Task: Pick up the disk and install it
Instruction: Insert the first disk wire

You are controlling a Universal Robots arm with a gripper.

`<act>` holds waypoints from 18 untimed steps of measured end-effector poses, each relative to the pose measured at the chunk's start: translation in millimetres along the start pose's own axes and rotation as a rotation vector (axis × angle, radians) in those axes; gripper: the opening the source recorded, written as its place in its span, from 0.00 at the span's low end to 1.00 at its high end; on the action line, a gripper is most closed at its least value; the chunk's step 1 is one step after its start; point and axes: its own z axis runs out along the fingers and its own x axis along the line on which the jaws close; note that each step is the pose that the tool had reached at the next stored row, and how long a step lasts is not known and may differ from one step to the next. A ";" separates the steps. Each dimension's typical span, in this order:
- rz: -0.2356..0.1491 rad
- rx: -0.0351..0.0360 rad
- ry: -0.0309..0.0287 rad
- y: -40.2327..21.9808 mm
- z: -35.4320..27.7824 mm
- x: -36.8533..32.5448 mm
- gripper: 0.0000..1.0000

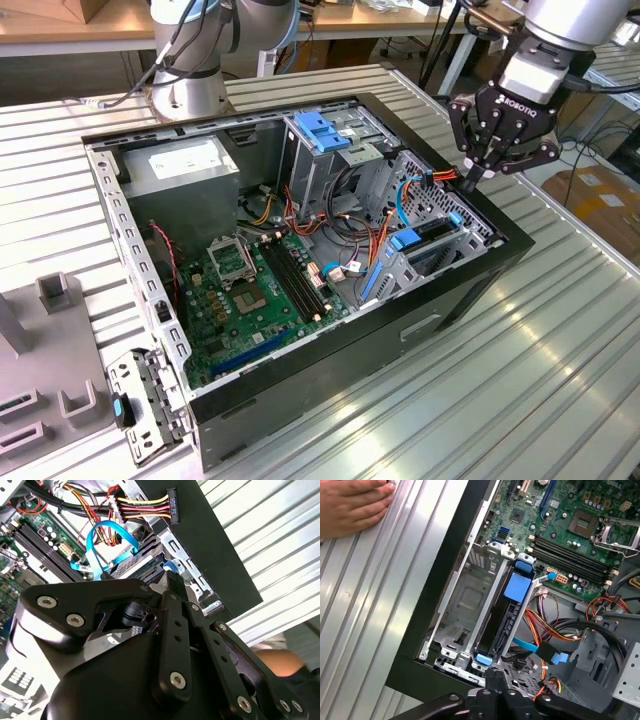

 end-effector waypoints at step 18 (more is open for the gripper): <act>-0.112 0.0039 0.0012 -24.3 -0.2 0.8 0.11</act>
